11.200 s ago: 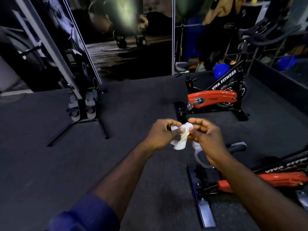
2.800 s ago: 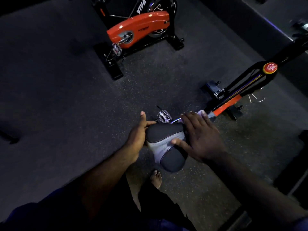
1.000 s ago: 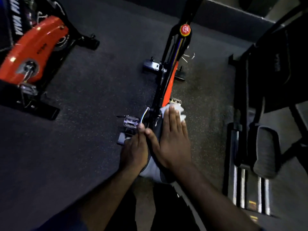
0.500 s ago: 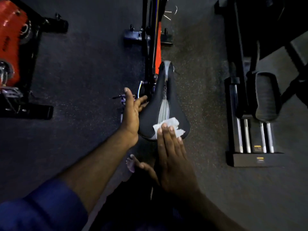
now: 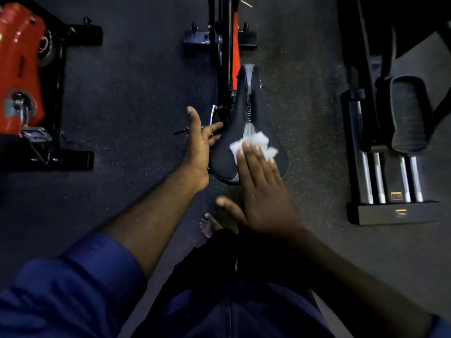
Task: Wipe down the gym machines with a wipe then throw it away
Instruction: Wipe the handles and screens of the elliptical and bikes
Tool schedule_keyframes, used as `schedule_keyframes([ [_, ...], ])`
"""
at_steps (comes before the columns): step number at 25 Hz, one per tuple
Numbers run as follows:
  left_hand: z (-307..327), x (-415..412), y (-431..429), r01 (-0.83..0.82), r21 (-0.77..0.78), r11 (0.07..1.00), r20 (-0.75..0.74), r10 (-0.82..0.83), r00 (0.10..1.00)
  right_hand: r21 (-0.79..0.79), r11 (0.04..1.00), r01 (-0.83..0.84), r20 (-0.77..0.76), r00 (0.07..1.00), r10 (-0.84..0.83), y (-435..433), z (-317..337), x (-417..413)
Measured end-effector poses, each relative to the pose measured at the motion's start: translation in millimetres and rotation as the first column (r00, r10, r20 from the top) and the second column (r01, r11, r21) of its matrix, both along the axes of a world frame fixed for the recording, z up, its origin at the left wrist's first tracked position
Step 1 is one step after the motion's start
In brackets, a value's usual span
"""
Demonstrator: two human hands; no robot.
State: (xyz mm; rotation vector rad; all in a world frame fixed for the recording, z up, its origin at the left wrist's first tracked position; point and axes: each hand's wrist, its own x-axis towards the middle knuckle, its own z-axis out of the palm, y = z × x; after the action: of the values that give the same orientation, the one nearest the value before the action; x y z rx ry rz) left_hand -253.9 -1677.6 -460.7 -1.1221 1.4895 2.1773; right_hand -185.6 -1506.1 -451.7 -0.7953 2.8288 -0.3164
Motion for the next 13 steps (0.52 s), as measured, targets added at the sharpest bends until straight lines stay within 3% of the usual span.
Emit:
schedule_keyframes([
  [3,-3,-1,1,0.001,-0.05,0.999,0.034,0.0,0.999,0.103,0.986,-0.131,-0.158,0.977,0.146,32,-25,42],
  [7,1,-3,16,0.039,-0.149,0.988,0.046,-0.033,0.998,0.092,0.99,-0.107,-0.363,0.922,0.133,30,-41,21],
  [11,11,-18,27,0.179,-0.332,0.926,0.01,-0.186,0.982,-0.02,1.0,0.021,-0.33,0.944,-0.027,7,-29,0],
  [13,16,-30,32,0.286,-0.466,0.837,0.004,-0.321,0.947,-0.057,0.998,-0.042,-0.282,0.959,0.024,18,-26,4],
])
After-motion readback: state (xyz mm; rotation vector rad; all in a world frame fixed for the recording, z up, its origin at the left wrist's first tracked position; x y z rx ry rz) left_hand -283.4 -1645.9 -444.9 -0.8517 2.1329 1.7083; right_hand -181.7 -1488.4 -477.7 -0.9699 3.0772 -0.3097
